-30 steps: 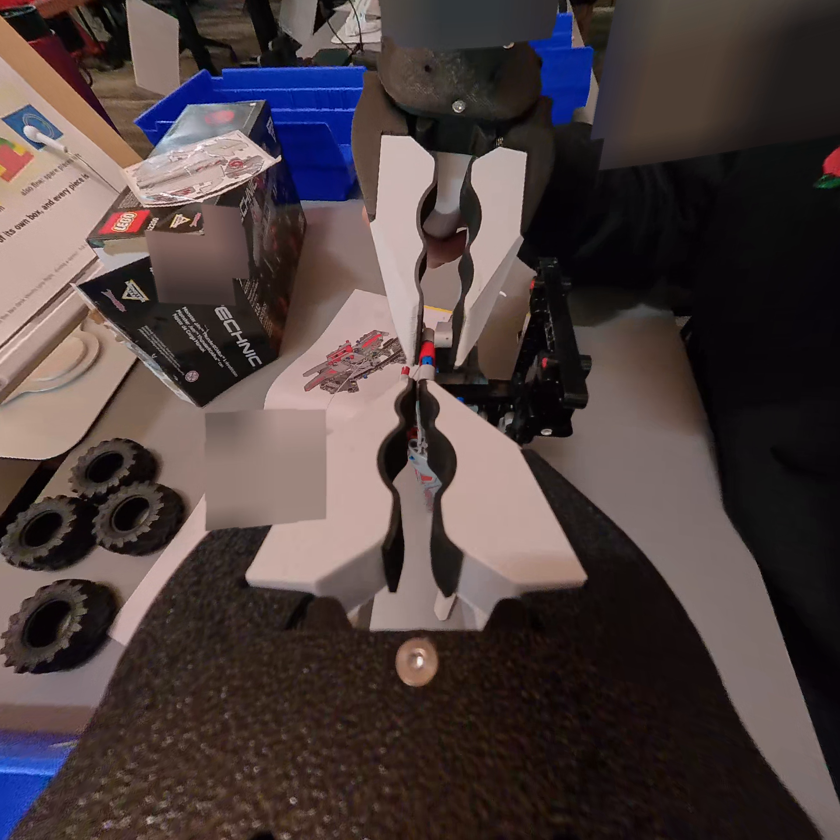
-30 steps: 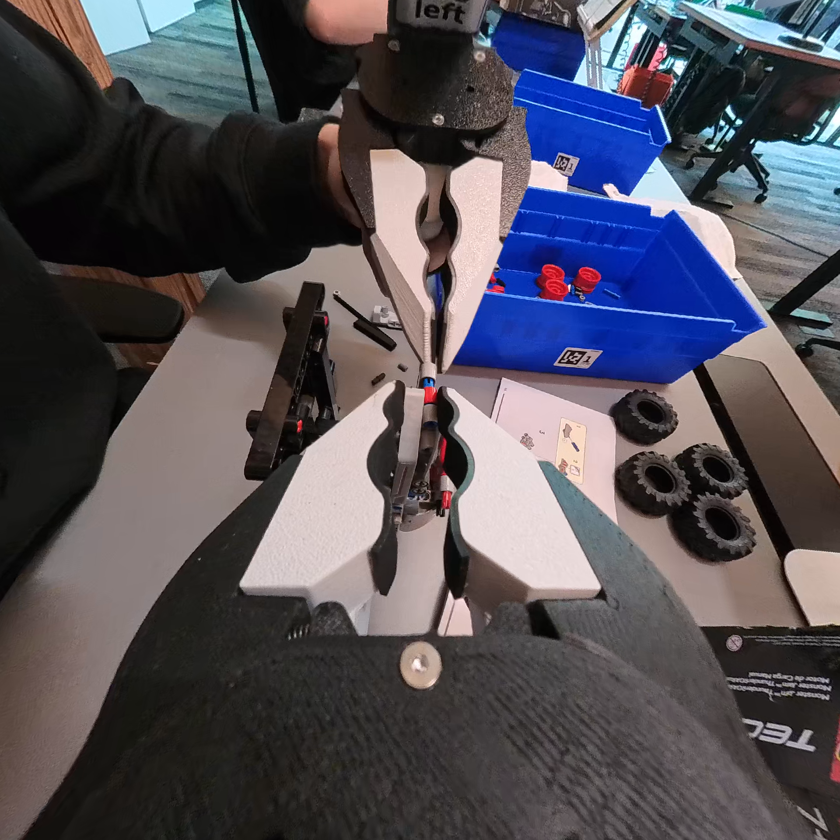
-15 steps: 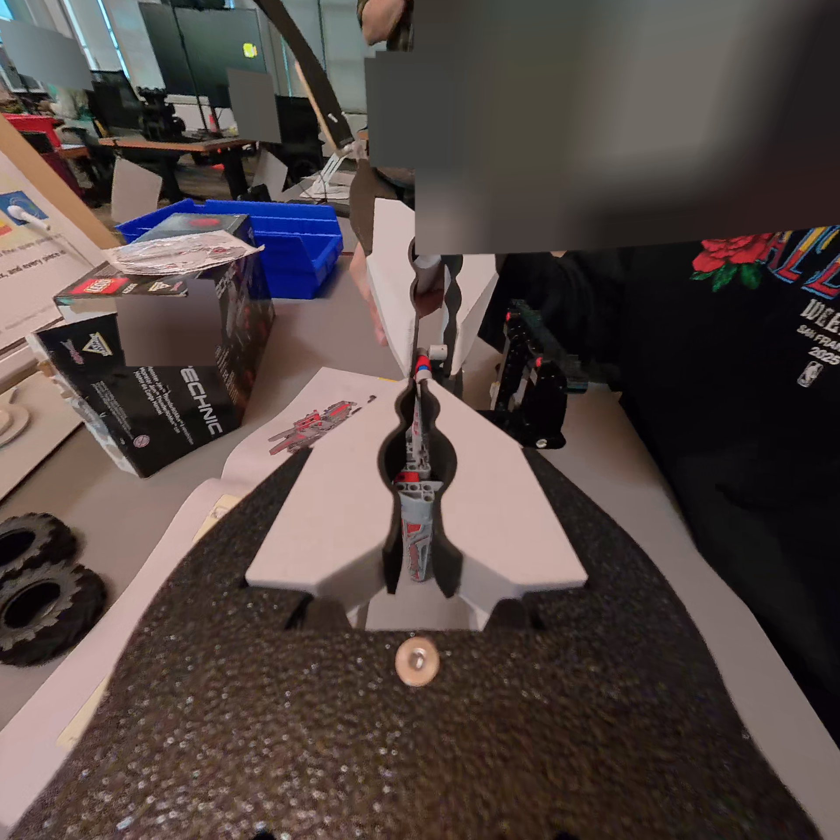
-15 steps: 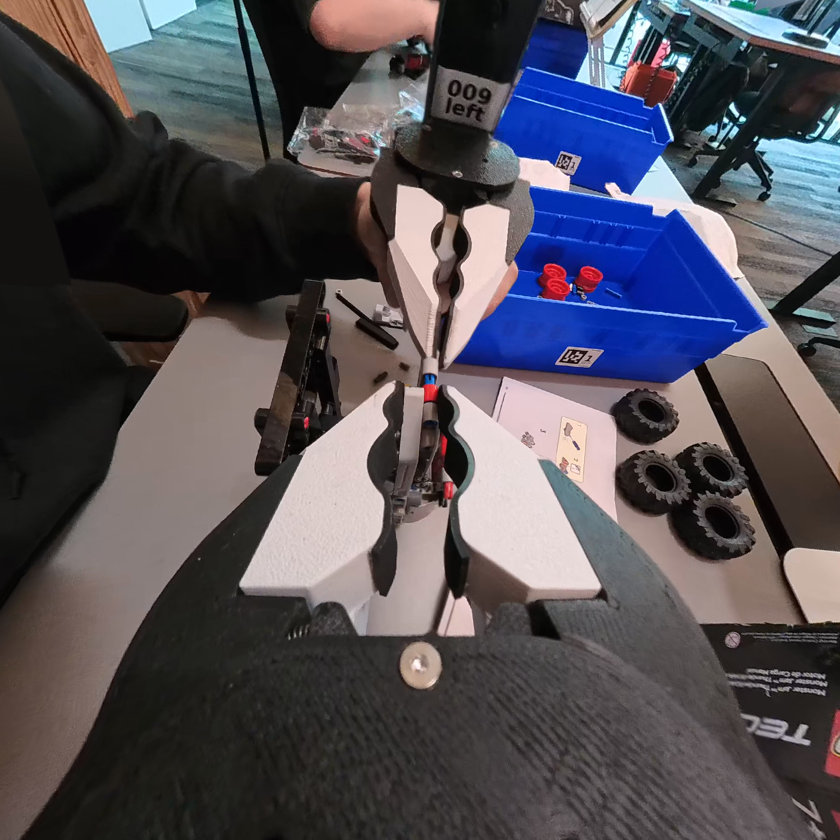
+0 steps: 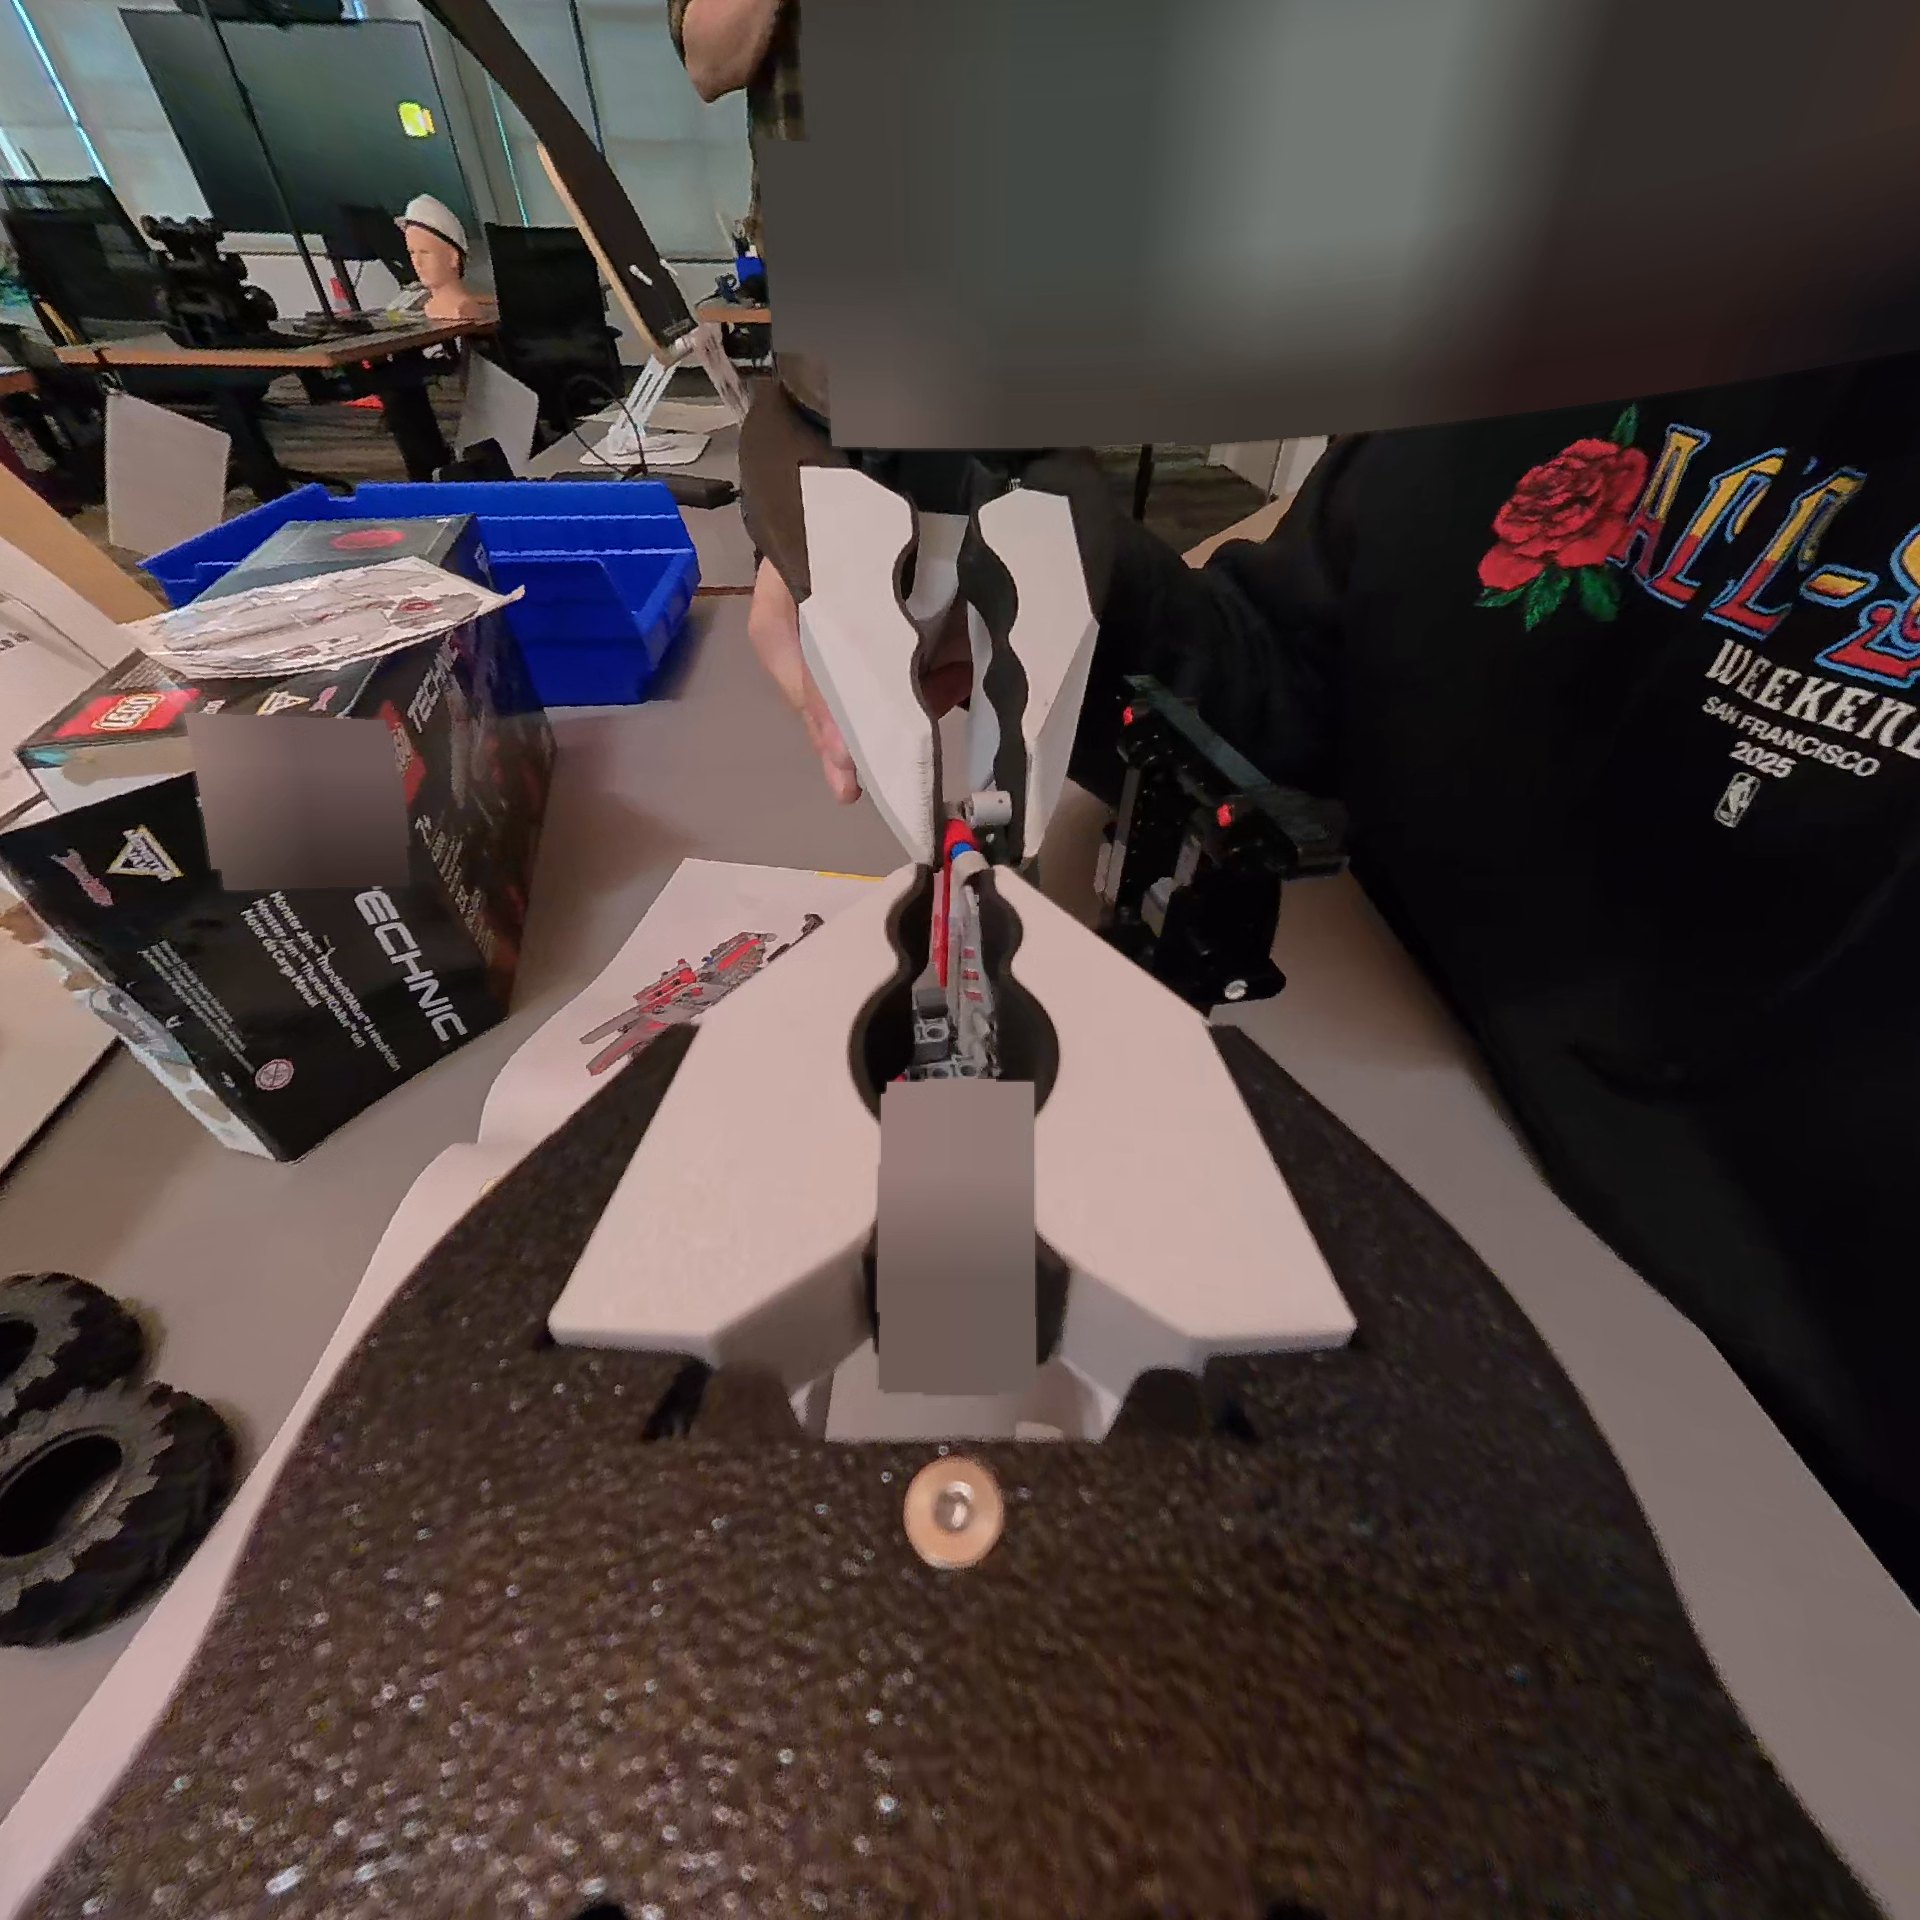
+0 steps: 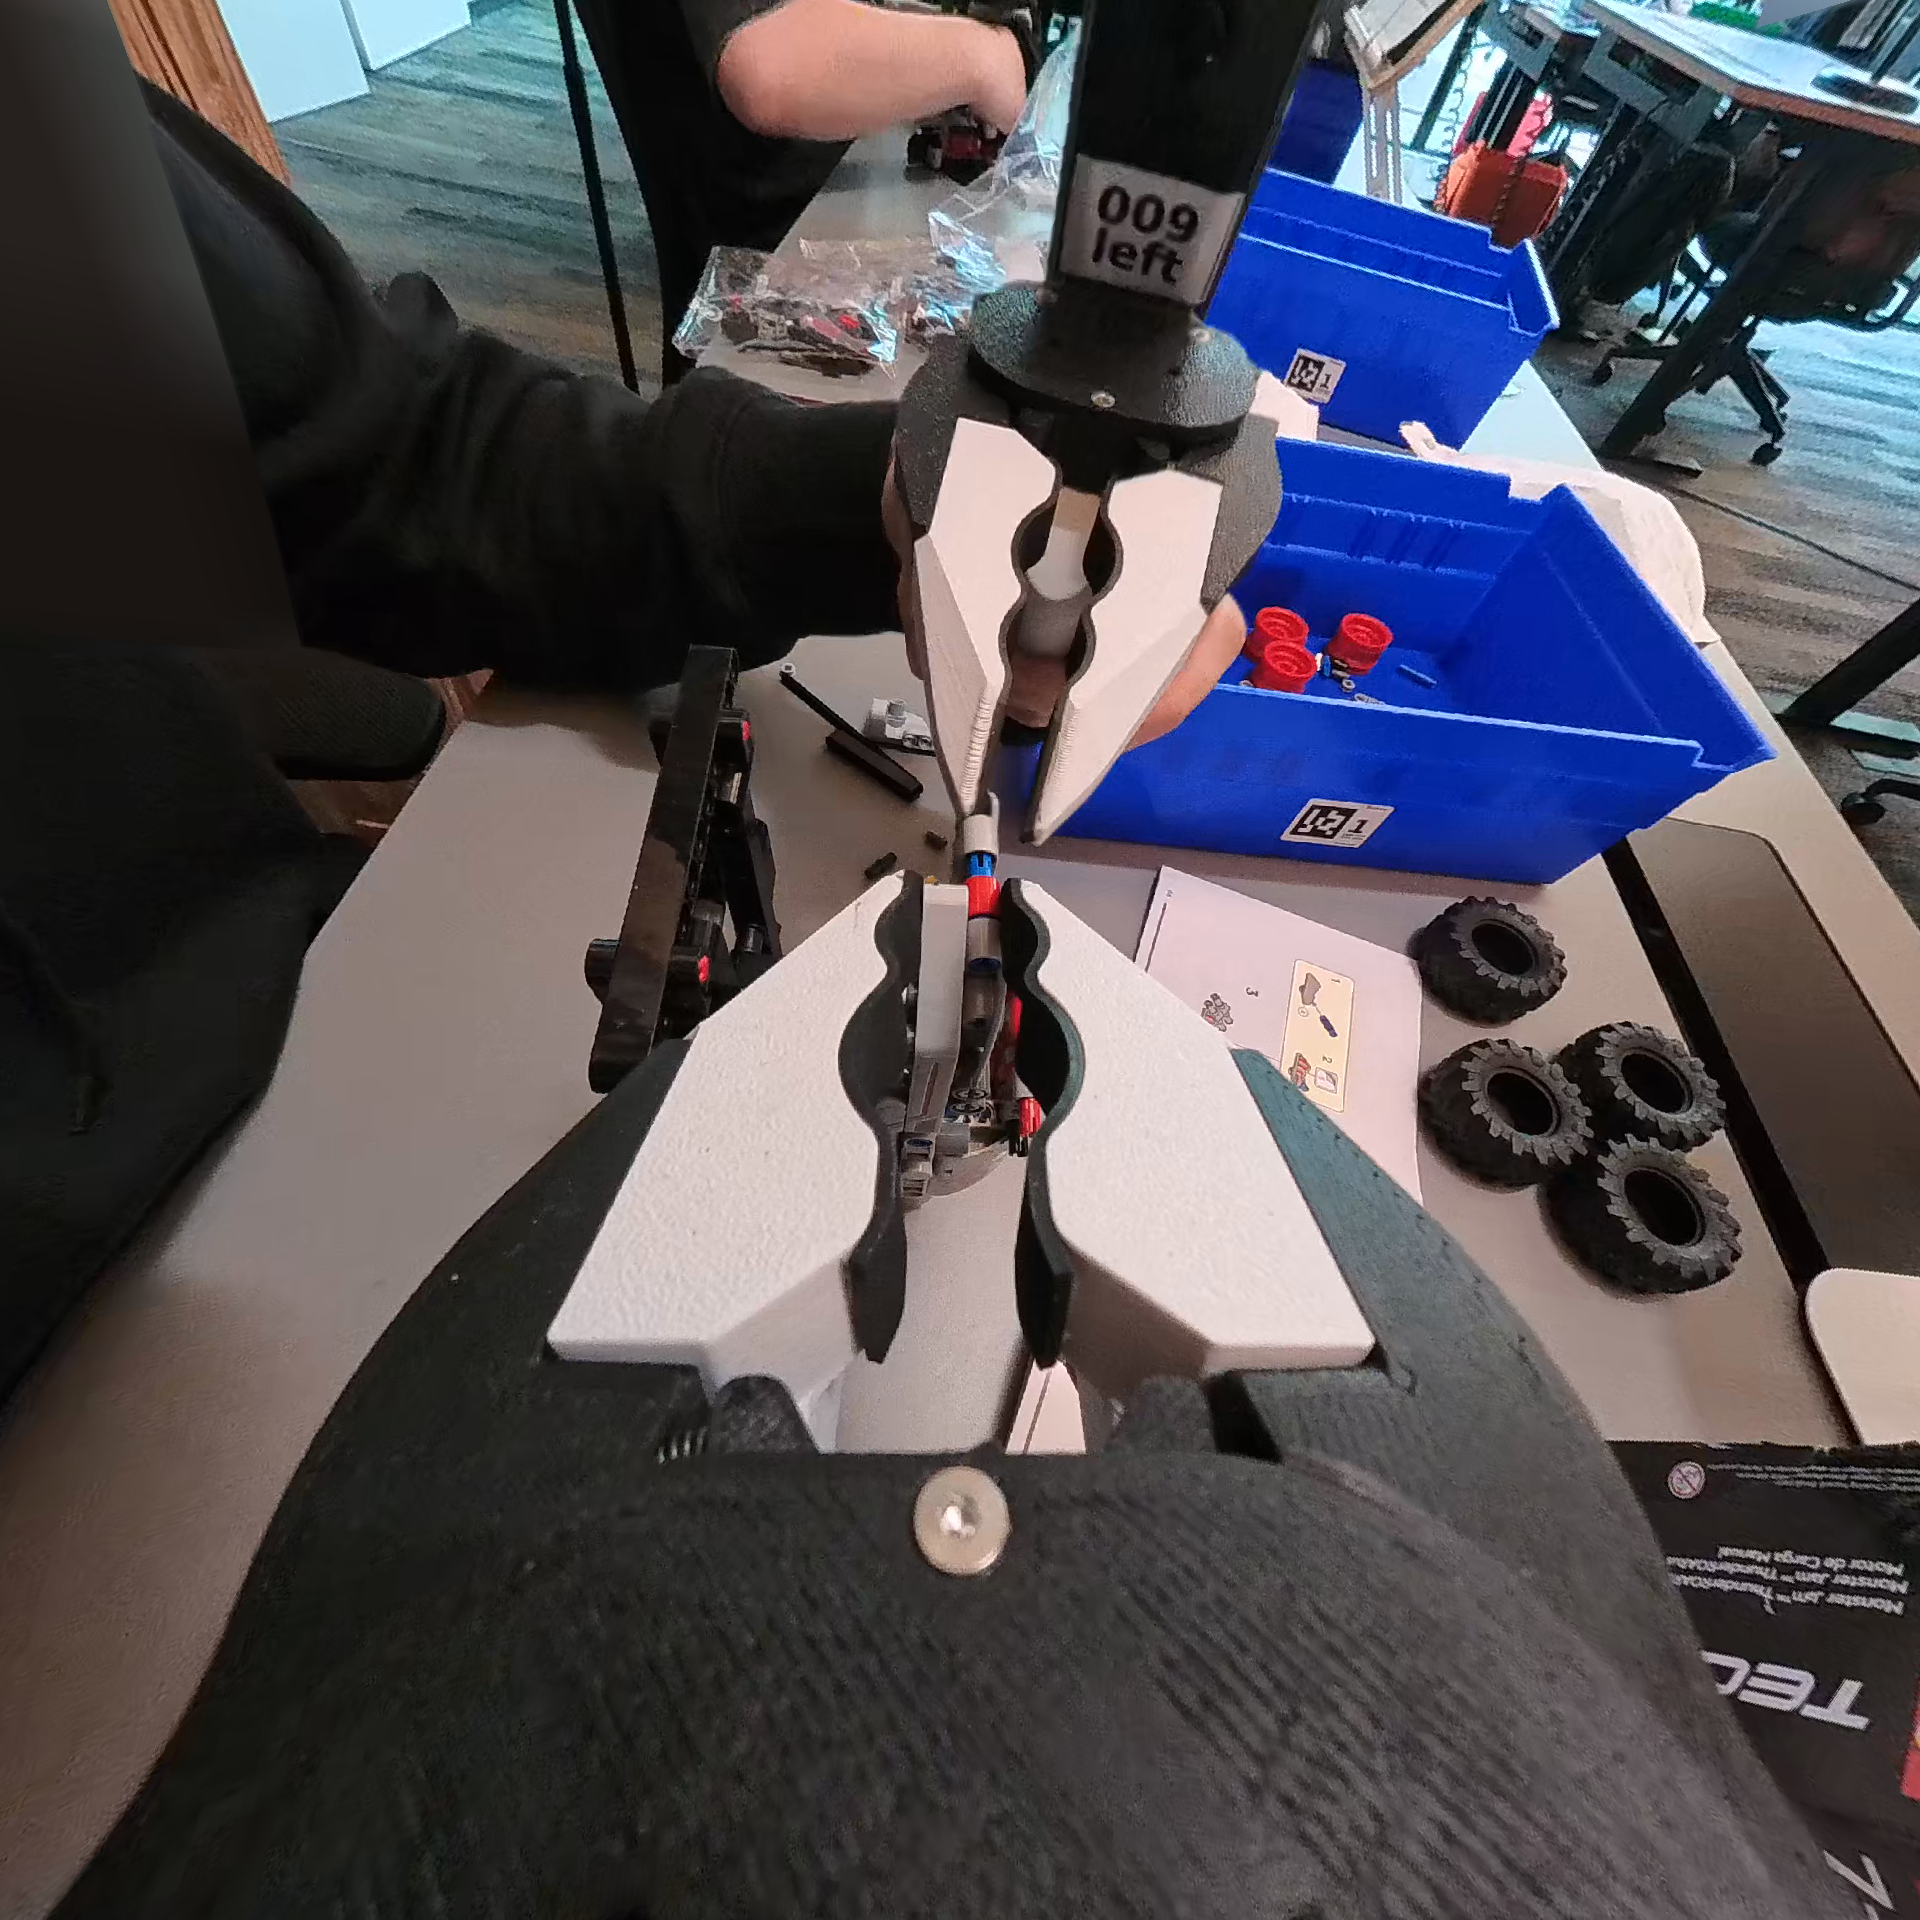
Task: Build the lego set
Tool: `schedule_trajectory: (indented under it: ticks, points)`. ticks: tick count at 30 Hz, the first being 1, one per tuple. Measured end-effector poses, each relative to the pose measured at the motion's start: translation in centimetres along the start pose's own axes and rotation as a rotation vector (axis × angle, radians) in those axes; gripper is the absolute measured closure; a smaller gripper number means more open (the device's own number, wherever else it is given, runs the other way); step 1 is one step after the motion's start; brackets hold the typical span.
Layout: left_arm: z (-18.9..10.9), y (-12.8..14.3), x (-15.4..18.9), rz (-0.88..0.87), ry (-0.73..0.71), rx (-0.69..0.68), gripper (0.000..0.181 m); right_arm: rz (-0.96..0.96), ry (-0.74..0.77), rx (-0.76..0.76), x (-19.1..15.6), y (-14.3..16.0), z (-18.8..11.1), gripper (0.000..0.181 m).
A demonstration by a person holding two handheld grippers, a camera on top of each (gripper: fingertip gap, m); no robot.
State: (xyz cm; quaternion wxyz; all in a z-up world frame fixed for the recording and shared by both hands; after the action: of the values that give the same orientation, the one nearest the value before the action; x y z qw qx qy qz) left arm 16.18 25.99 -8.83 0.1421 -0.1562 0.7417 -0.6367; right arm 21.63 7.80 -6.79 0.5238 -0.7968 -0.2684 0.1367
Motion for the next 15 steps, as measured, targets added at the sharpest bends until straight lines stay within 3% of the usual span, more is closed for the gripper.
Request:
schedule_trajectory:
  ticks: [15]
  points:
    - [-0.16,-0.42,0.52,0.034,-0.012,-0.048,0.178,0.003,-0.002,0.003,0.02,0.00,0.11,0.167]
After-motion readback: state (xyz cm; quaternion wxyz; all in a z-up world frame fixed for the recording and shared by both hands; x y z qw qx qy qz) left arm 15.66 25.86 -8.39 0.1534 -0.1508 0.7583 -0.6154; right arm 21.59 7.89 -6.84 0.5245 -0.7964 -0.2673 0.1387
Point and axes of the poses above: each gripper's, where its closed fingertips meet, z out along the fingers, y out of its underside, x = y × z across the jaws, the point moved 10 cm from there along -z, back along the fingers, and after that the axes turned 10 degrees about -y, right-handed, at the moved point
